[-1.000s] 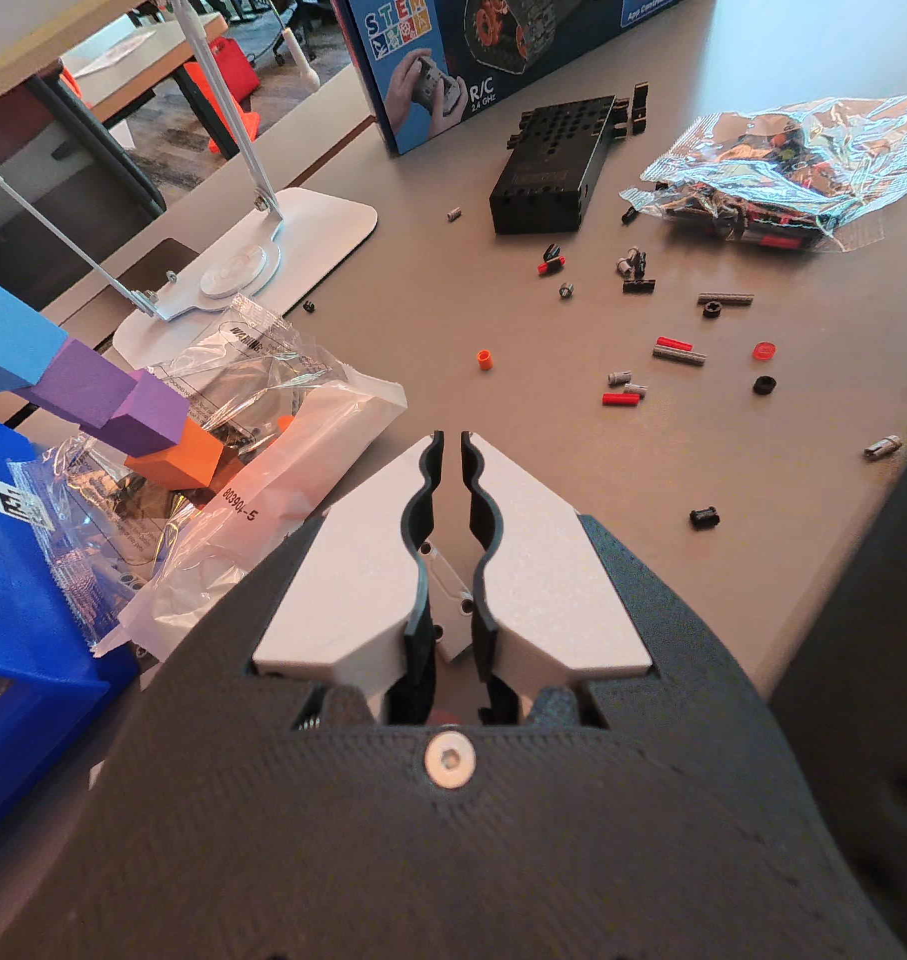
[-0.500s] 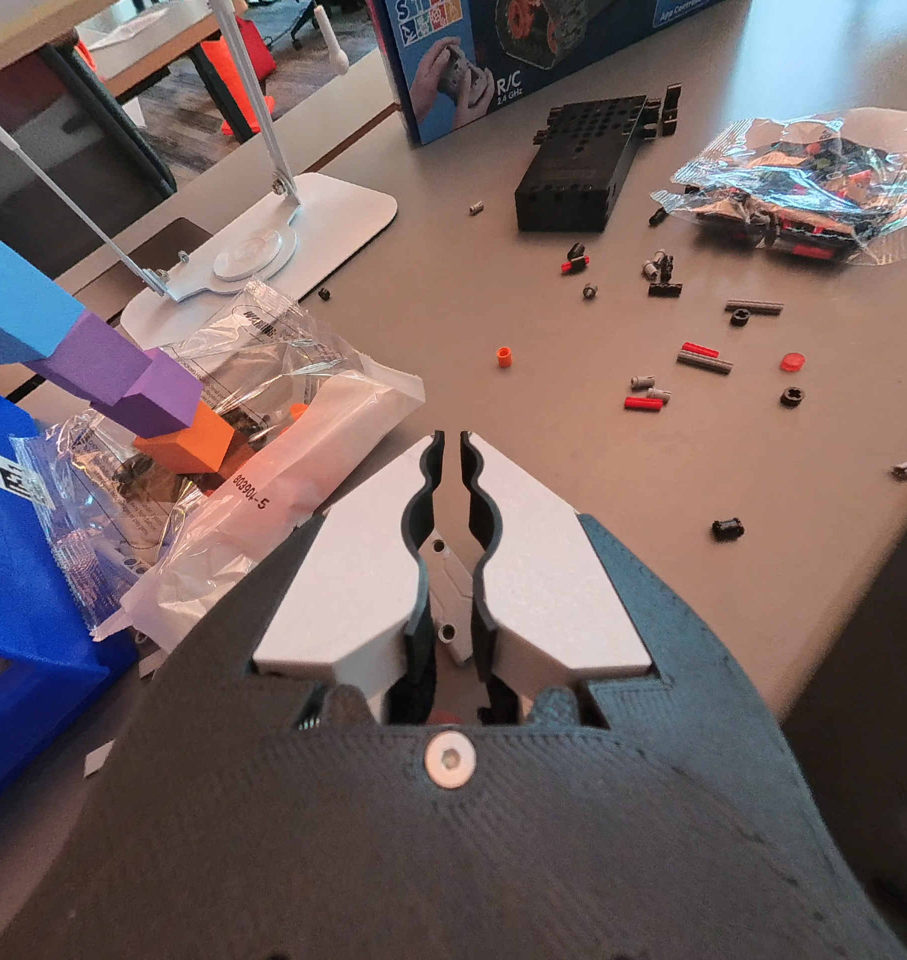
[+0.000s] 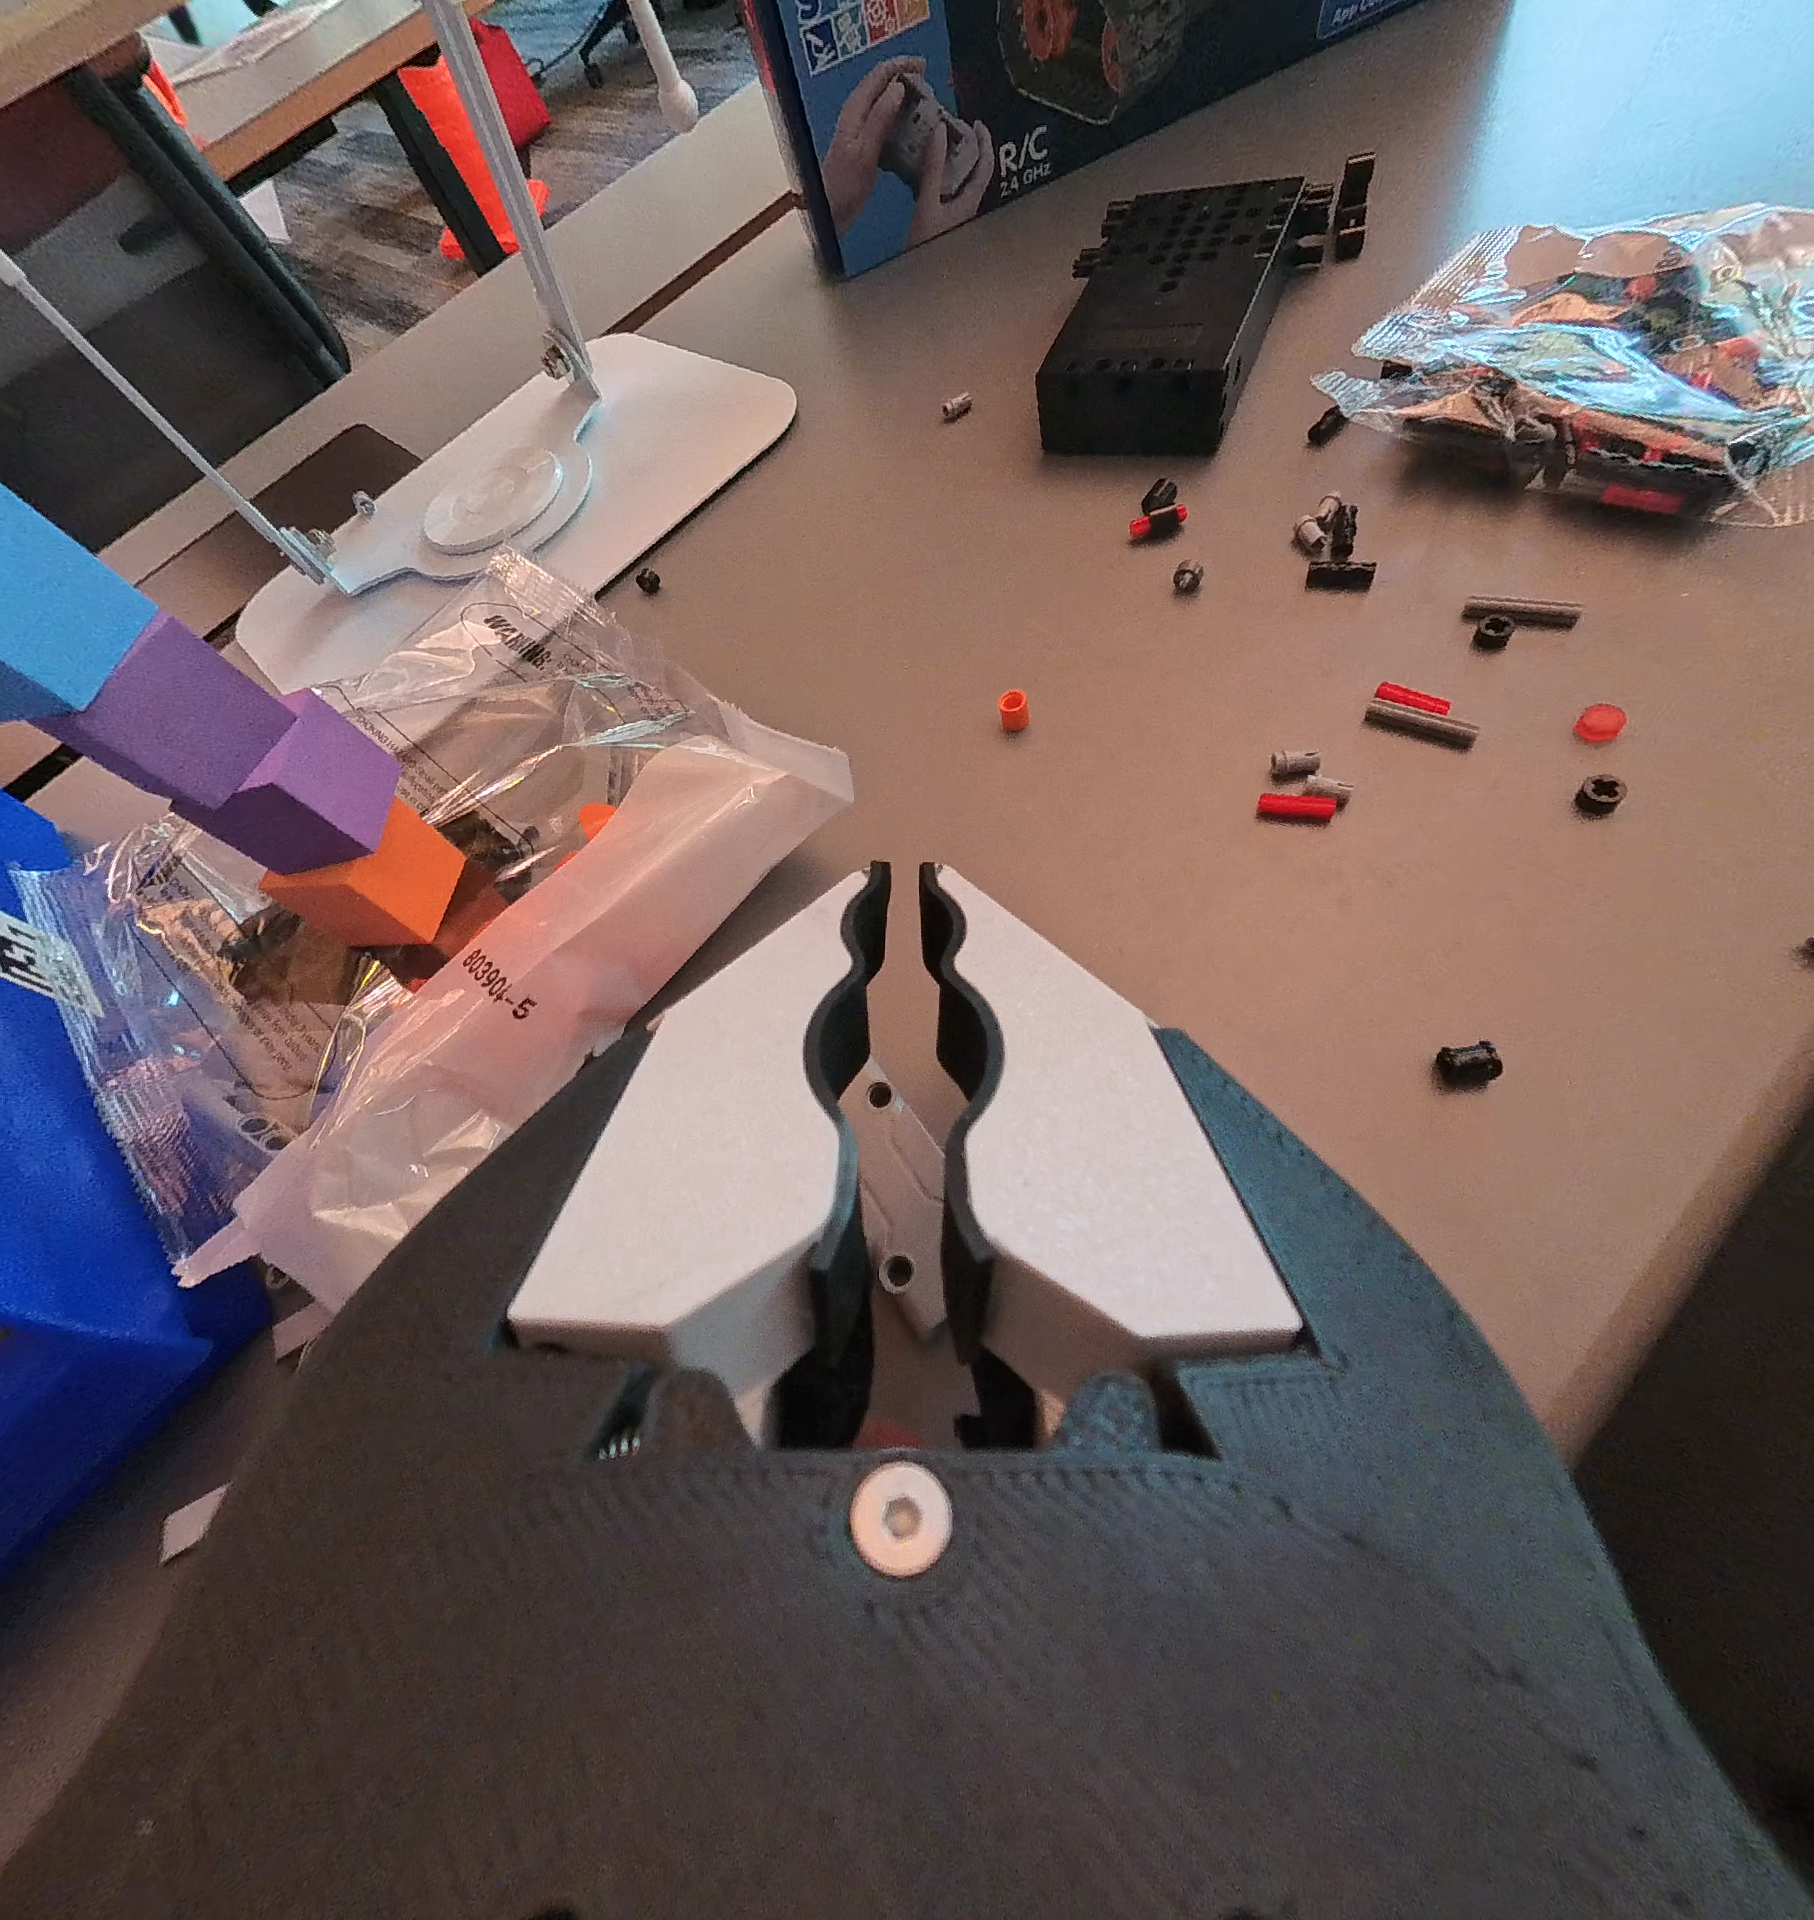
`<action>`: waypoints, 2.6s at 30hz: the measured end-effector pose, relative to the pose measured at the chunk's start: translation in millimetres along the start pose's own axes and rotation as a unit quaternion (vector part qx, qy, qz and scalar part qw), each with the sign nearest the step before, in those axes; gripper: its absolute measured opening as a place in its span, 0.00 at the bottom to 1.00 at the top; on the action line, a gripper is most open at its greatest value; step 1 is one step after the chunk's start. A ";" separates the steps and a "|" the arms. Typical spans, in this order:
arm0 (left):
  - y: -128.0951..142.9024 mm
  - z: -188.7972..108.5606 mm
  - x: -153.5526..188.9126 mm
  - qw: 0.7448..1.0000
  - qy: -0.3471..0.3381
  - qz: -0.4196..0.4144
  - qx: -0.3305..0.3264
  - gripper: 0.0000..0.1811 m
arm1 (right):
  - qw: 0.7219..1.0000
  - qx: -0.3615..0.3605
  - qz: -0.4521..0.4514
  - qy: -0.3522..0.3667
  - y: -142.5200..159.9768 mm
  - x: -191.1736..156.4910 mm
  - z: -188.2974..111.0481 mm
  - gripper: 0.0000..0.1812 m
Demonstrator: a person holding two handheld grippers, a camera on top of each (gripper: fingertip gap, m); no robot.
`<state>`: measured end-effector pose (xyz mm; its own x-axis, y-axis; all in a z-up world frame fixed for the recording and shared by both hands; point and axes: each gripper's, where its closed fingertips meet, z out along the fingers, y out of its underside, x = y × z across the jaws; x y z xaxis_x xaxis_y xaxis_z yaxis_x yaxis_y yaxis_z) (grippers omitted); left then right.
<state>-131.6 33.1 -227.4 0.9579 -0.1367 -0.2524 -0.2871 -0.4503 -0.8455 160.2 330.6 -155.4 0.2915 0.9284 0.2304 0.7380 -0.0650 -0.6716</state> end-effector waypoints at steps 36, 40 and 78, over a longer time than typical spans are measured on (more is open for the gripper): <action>-6.9 -5.4 -0.1 1.000 0.004 -0.005 0.022 0.02 | 0.915 0.038 -0.333 -0.224 -352.5 -340.5 104.2 0.14; -6.9 -5.5 0.2 1.000 0.004 -0.004 0.022 0.02 | 0.916 0.030 -0.326 -0.232 -350.4 -341.2 107.4 0.14; -4.4 -3.8 0.0 1.000 0.004 -0.006 0.016 0.03 | 0.917 0.039 -0.306 -0.252 -350.2 -345.0 105.3 0.15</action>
<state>-130.3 31.7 -221.9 0.9614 -0.1386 -0.2378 -0.2746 -0.4230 -0.8635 -263.0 71.6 -73.8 -0.4951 0.8351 0.2397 0.6183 0.5325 -0.5781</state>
